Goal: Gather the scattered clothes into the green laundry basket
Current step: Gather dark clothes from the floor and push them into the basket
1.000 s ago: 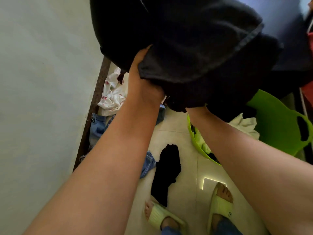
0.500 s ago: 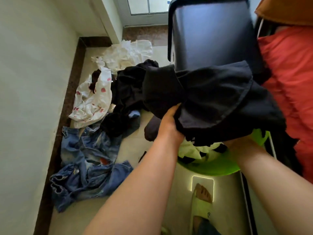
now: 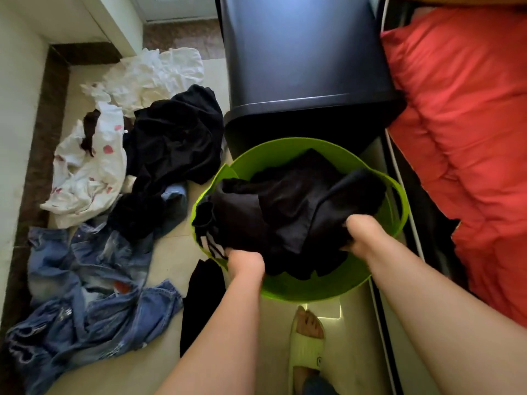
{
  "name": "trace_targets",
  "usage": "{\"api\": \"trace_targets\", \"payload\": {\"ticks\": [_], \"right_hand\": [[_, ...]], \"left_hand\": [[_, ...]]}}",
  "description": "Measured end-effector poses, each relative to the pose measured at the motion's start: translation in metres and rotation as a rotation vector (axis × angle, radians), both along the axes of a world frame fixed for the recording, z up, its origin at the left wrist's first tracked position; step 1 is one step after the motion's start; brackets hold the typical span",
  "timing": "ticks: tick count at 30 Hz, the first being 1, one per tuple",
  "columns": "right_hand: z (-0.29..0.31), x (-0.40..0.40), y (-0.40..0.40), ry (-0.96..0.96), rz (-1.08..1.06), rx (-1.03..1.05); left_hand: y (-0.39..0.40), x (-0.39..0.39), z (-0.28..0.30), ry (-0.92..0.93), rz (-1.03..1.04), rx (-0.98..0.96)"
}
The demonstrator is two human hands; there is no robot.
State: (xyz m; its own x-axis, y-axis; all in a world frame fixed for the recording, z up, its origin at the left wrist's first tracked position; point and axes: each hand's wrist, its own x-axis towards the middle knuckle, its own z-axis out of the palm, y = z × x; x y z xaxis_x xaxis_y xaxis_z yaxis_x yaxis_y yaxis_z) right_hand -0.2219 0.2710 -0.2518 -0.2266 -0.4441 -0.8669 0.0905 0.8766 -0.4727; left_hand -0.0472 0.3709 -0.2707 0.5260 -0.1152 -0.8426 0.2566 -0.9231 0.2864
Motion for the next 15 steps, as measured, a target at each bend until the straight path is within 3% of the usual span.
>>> {"api": "trace_targets", "payload": {"ticks": [3, 8, 12, 15], "right_hand": [[0.003, 0.002, -0.004, 0.251, 0.0, -0.087], [0.017, 0.026, 0.014, 0.527, 0.474, -0.377], [0.001, 0.041, 0.022, 0.665, 0.944, -0.439], [-0.024, 0.045, 0.02, 0.642, 1.263, -0.248]], "left_hand": [[0.003, -0.002, 0.004, -0.203, -0.285, 0.058], [0.001, -0.008, 0.016, -0.563, -0.526, 0.012], [-0.001, -0.002, 0.005, -0.54, -0.766, -0.049], [-0.009, 0.014, -0.013, -0.411, -0.974, -0.02]]}}
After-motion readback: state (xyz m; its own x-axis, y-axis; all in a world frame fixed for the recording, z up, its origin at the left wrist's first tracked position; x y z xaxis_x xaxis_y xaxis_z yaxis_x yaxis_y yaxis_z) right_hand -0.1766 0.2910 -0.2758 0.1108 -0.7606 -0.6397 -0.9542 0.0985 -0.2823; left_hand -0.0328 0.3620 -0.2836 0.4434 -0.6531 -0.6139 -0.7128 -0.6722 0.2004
